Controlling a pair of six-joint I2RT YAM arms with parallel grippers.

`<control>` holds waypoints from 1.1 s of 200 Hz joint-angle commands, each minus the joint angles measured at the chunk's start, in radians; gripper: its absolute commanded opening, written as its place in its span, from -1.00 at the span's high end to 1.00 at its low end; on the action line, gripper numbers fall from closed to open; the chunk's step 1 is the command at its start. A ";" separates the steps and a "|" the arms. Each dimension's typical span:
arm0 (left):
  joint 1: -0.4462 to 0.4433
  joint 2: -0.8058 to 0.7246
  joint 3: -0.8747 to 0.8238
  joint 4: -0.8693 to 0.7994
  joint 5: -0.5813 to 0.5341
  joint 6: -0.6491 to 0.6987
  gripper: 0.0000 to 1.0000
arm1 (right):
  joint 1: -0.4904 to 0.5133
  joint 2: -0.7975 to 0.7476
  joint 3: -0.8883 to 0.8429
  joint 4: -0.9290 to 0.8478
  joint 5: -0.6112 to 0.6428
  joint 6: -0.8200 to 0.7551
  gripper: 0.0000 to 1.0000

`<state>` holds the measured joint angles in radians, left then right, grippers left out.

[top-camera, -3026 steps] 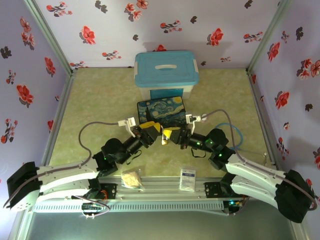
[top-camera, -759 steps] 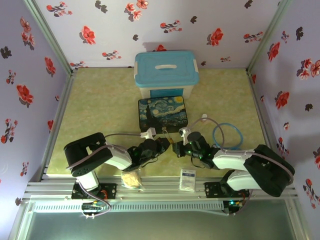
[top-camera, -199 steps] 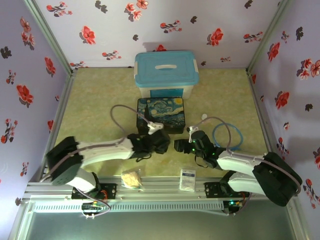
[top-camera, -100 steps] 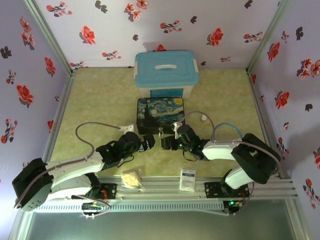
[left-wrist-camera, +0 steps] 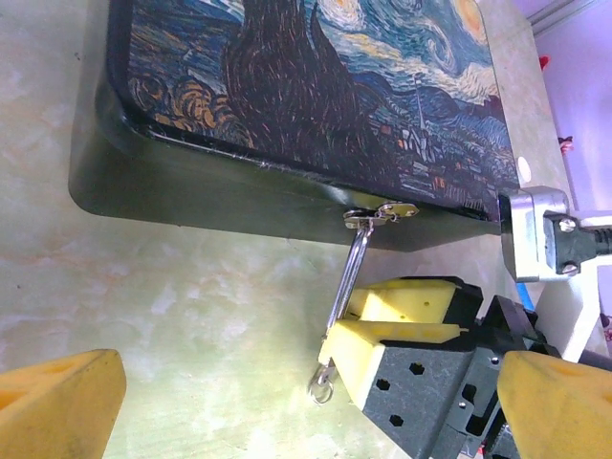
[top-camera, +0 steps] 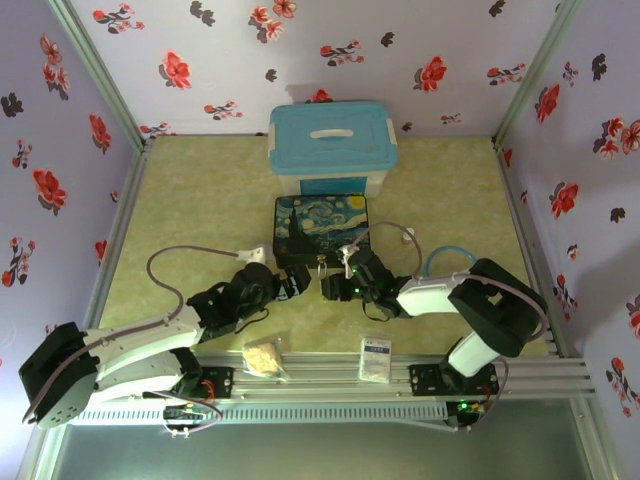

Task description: Unlock the padlock with the key

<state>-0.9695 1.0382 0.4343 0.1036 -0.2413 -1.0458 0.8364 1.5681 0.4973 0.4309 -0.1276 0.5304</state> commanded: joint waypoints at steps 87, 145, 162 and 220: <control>0.049 -0.091 0.078 -0.137 -0.017 0.108 -0.99 | 0.005 0.056 -0.074 0.200 -0.021 0.085 0.37; 0.124 0.021 0.296 -0.334 -0.061 0.371 -0.99 | 0.004 0.055 -0.184 0.390 0.044 0.235 0.54; 0.179 0.088 0.321 -0.308 -0.037 0.425 -0.99 | 0.004 0.055 -0.184 0.378 0.064 0.247 0.59; 0.281 0.311 0.344 -0.093 -0.073 0.569 -0.99 | 0.018 0.080 -0.212 0.434 0.135 0.464 0.72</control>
<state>-0.7238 1.2865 0.7589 -0.0990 -0.2760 -0.5793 0.8448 1.6180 0.3214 0.8455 -0.0639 0.8486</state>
